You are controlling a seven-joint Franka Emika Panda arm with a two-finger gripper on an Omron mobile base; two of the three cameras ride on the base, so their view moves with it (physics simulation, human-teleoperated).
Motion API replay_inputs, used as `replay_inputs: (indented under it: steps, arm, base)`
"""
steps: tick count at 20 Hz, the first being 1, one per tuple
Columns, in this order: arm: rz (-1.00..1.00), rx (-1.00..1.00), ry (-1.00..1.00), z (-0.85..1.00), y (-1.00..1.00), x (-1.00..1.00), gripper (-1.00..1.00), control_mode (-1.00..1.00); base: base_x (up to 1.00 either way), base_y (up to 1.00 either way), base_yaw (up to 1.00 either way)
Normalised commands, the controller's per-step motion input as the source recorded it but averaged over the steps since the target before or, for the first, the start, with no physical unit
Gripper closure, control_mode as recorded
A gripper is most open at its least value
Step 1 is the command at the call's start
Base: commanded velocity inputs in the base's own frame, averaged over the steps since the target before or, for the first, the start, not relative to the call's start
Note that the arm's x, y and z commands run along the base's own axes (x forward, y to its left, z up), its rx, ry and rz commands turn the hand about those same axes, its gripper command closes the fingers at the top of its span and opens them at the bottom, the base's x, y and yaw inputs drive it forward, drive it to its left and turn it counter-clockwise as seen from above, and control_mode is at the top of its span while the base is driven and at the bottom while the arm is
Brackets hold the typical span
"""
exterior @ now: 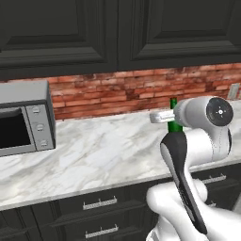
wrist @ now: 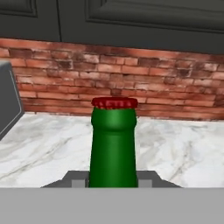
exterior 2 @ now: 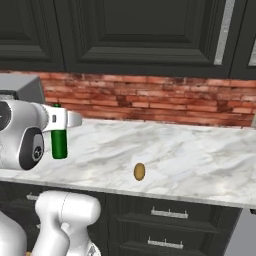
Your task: Place the beers on the top shelf of the fridge to keep them out of children's reach, and place the potato on lower shelves for easy access.
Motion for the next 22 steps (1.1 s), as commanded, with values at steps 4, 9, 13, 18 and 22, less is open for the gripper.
replay_inputs:
  steps: [4,9,13,18,22]
  arm:
    - [0.00,0.00,0.00,0.00,0.00,0.00,1.00,1.00]
    - [0.00,0.00,0.00,0.00,0.00,0.00,1.00,1.00]
    - [0.00,0.00,0.00,0.00,0.00,0.00,1.00,1.00]
    - [0.00,0.00,0.00,0.00,0.00,0.00,1.00,1.00]
    - [0.00,0.00,0.00,0.00,0.00,0.00,1.00,1.00]
  base:
    - [-0.94,0.02,0.01]
    - [-0.98,0.44,0.16]
    - [-0.47,0.84,0.51]
    - [-0.07,0.81,0.75]
    - [0.00,0.77,0.79]
